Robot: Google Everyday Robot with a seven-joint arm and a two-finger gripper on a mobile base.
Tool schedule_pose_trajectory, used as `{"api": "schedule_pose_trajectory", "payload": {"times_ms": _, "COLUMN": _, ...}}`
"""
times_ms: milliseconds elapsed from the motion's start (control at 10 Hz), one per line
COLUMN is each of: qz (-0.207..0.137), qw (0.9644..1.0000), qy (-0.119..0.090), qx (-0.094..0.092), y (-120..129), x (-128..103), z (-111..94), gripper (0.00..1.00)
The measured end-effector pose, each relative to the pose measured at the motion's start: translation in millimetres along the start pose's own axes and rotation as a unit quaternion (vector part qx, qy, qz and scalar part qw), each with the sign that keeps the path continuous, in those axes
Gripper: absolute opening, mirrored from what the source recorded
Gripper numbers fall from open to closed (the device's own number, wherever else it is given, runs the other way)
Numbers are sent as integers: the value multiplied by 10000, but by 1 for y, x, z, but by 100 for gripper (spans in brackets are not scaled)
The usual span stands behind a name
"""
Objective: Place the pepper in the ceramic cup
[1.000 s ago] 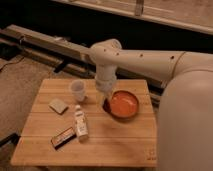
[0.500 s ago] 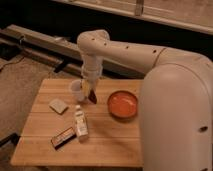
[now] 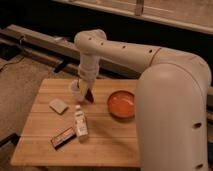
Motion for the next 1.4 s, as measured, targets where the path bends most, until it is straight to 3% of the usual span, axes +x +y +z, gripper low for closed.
{"api": "schedule_pose_trajectory", "payload": {"times_ms": 400, "qz": -10, "qw": 10000, "qy": -7, "qx": 0, "y": 0, "x": 0, "z": 0, "gripper": 9}}
{"api": "schedule_pose_trajectory", "payload": {"times_ms": 500, "qz": -54, "qw": 9999, "qy": -96, "qx": 32, "y": -1, "x": -3, "z": -2, "gripper": 9}}
{"api": "schedule_pose_trajectory", "payload": {"times_ms": 600, "qz": -131, "qw": 9995, "qy": -267, "qx": 95, "y": -3, "x": -15, "z": -6, "gripper": 9}}
{"api": "schedule_pose_trajectory", "payload": {"times_ms": 1000, "qz": -403, "qw": 9973, "qy": -549, "qx": 278, "y": -1, "x": -72, "z": -1, "gripper": 9}}
{"api": "schedule_pose_trajectory", "payload": {"times_ms": 1400, "qz": -385, "qw": 9968, "qy": -546, "qx": 432, "y": -24, "x": -98, "z": 11, "gripper": 9}}
